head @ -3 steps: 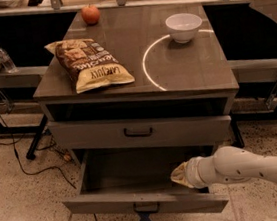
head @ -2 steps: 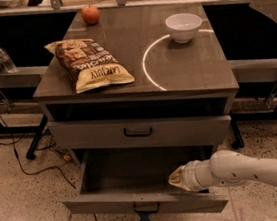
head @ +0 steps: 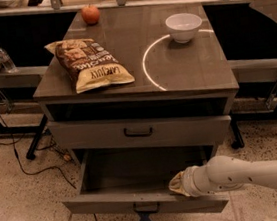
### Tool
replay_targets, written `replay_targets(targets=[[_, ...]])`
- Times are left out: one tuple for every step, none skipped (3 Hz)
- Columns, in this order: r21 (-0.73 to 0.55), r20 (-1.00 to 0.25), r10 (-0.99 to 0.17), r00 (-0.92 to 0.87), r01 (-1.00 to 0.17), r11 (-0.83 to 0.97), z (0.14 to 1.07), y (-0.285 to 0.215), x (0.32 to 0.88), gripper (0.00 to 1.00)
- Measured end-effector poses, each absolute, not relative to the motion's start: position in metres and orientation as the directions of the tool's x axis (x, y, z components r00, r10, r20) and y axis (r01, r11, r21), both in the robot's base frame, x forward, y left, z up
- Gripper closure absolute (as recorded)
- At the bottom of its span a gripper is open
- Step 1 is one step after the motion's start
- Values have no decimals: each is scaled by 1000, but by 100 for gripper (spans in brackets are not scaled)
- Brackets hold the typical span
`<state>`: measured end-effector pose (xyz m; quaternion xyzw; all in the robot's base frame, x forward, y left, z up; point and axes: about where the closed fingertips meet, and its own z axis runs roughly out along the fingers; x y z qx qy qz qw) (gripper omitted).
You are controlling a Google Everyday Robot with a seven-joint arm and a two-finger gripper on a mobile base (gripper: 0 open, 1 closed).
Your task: Open middle drawer
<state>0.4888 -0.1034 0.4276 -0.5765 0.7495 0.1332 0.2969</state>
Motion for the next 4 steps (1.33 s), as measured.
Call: replay_targets(targets=[[-113, -553, -815, -175, -953, 281, 417, -116, 466, 100], [-83, -516, -836, -187, -960, 266, 412, -126, 443, 100], [-56, -496, -846, -193, -966, 253, 413, -130, 423, 100], [-50, -490, -851, -188, -969, 243, 413, -129, 418, 100]])
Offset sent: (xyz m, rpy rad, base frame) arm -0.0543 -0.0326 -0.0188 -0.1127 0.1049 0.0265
